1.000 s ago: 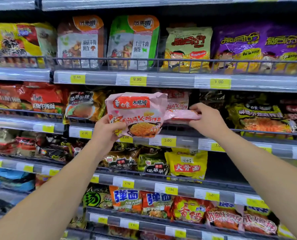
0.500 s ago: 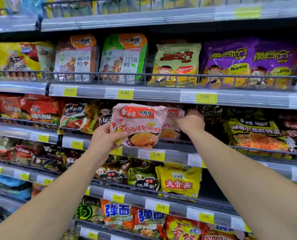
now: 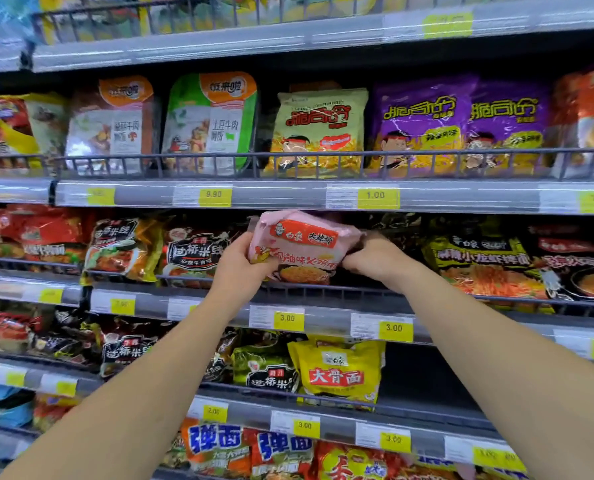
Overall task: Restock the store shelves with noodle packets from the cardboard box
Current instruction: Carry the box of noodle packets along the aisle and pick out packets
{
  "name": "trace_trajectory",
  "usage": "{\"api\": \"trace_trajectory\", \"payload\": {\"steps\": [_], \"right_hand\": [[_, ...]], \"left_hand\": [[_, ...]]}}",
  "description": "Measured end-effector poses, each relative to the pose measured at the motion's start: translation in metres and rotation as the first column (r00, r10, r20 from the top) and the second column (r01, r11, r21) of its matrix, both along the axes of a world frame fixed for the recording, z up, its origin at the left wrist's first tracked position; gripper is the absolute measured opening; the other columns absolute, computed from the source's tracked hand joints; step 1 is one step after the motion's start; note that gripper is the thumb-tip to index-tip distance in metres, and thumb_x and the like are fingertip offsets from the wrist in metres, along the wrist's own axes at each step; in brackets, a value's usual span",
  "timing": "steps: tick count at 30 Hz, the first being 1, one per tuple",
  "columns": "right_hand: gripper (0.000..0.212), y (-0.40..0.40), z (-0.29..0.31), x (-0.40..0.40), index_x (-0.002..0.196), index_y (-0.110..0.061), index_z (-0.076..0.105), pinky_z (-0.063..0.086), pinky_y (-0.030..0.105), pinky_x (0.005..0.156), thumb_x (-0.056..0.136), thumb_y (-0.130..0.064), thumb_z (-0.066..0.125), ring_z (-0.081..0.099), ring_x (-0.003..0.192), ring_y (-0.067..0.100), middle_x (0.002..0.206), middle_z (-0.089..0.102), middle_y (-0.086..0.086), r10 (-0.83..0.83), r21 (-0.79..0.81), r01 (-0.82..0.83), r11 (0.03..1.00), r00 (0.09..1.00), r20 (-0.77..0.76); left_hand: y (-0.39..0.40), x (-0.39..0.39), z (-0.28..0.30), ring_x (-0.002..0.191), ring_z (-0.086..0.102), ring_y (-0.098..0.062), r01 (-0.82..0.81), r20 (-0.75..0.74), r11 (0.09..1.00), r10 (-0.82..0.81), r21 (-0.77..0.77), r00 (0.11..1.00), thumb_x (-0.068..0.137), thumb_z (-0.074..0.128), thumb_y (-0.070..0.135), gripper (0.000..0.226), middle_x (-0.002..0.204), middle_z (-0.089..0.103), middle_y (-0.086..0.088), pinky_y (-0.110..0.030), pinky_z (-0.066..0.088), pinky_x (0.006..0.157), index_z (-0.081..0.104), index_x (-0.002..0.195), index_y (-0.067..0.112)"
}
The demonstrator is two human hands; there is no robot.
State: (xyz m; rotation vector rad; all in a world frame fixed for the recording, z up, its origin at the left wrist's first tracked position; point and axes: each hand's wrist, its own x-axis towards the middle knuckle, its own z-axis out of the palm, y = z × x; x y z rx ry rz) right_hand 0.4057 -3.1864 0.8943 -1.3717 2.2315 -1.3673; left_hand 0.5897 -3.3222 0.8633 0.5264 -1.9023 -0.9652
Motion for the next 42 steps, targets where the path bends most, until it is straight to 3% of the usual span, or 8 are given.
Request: {"api": "trace_trajectory", "payload": {"steps": [3, 6, 12, 16, 25, 30, 36, 42], "right_hand": [[0.027, 0.012, -0.003, 0.001, 0.098, -0.023, 0.059, 0.038, 0.001, 0.055, 0.081, -0.01, 0.076, 0.055, 0.078, -0.003, 0.088, 0.061, -0.015, 0.08, -0.008, -0.08, 0.997, 0.997, -0.004], [0.023, 0.006, -0.01, 0.0, 0.092, -0.026, 0.061, 0.042, 0.013, 0.067, 0.079, -0.02, 0.079, 0.059, 0.09, 0.009, 0.096, 0.065, -0.008, 0.012, -0.114, -0.02, 0.993, 0.998, -0.066], [0.036, -0.014, -0.014, 0.004, 0.113, -0.012, 0.054, 0.037, 0.025, 0.073, 0.086, -0.03, 0.07, 0.056, 0.097, 0.023, 0.101, 0.06, 0.004, -0.148, -0.09, 0.132, 0.987, 0.97, -0.193], [0.053, -0.021, -0.007, 0.013, 0.135, -0.014, 0.044, 0.034, 0.022, 0.08, 0.089, -0.029, 0.067, 0.051, 0.111, 0.022, 0.12, 0.053, 0.004, -0.057, -0.024, 0.053, 0.998, 0.979, -0.197], [0.029, -0.024, -0.01, 0.003, 0.103, -0.025, 0.066, 0.053, 0.03, 0.082, 0.078, -0.036, 0.076, 0.065, 0.092, 0.017, 0.1, 0.069, -0.002, -0.113, -0.015, 0.113, 0.993, 0.955, -0.274], [0.044, -0.041, -0.012, 0.001, 0.126, -0.024, 0.059, 0.048, 0.026, 0.081, 0.086, -0.038, 0.07, 0.063, 0.103, 0.024, 0.116, 0.066, 0.001, -0.22, -0.008, 0.233, 0.972, 0.903, -0.37], [0.069, -0.044, -0.013, -0.008, 0.125, -0.015, 0.048, 0.042, 0.03, 0.068, 0.08, -0.065, 0.063, 0.062, 0.103, 0.032, 0.113, 0.062, 0.009, -0.399, 0.121, 0.491, 0.863, 0.809, -0.432], [0.069, -0.044, -0.015, -0.013, 0.116, -0.011, 0.047, 0.05, 0.031, 0.068, 0.073, -0.06, 0.07, 0.066, 0.088, 0.028, 0.098, 0.064, 0.006, -0.324, 0.132, 0.384, 0.914, 0.885, -0.335]], "left_hand": [[-0.014, -0.008, -0.001, 0.079, 0.058, -0.021, -0.184, 0.238, 0.941, 0.255, -0.285, 0.937, 0.084, 0.069, 0.038, 0.021, 0.081, 0.063, -0.001, -0.03, 0.045, 0.061, 0.061, 0.09, 0.019], [-0.02, -0.01, 0.0, 0.081, 0.06, -0.025, -0.259, 0.337, 0.855, 0.431, -0.45, 0.837, 0.074, 0.067, 0.06, 0.047, 0.085, 0.062, -0.003, -0.039, 0.053, 0.067, 0.062, 0.091, 0.016], [0.005, -0.009, -0.003, 0.086, 0.05, -0.021, -0.326, 0.079, 0.801, 0.417, -0.502, 0.905, 0.082, 0.069, 0.026, 0.034, 0.1, 0.05, -0.001, -0.036, 0.045, 0.069, 0.049, 0.108, 0.017], [0.007, -0.011, -0.016, 0.09, 0.052, -0.027, -0.185, 0.192, 0.705, 0.42, -0.685, 0.887, 0.088, 0.06, 0.031, 0.032, 0.103, 0.054, -0.005, -0.04, 0.048, 0.07, 0.052, 0.117, 0.019], [-0.002, -0.027, -0.008, 0.101, 0.057, -0.03, -0.094, 0.365, 0.787, 0.383, -0.609, 0.849, 0.092, 0.054, 0.042, 0.045, 0.11, 0.058, -0.01, -0.04, 0.05, 0.078, 0.049, 0.129, 0.017], [-0.009, -0.032, -0.007, 0.113, 0.054, -0.033, -0.005, 0.532, 0.839, 0.349, -0.545, 0.772, 0.091, 0.049, 0.052, 0.061, 0.126, 0.054, -0.012, -0.045, 0.05, 0.089, 0.04, 0.14, 0.018], [-0.014, -0.026, -0.004, 0.1, 0.055, -0.028, 0.007, 0.513, 0.817, 0.356, -0.577, 0.781, 0.093, 0.049, 0.051, 0.048, 0.109, 0.059, -0.008, -0.039, 0.05, 0.082, 0.053, 0.122, 0.013], [-0.017, -0.023, -0.003, 0.098, 0.059, -0.026, -0.011, 0.453, 0.846, 0.296, -0.532, 0.841, 0.092, 0.052, 0.047, 0.046, 0.107, 0.065, -0.004, -0.041, 0.053, 0.082, 0.057, 0.126, 0.016]]}}
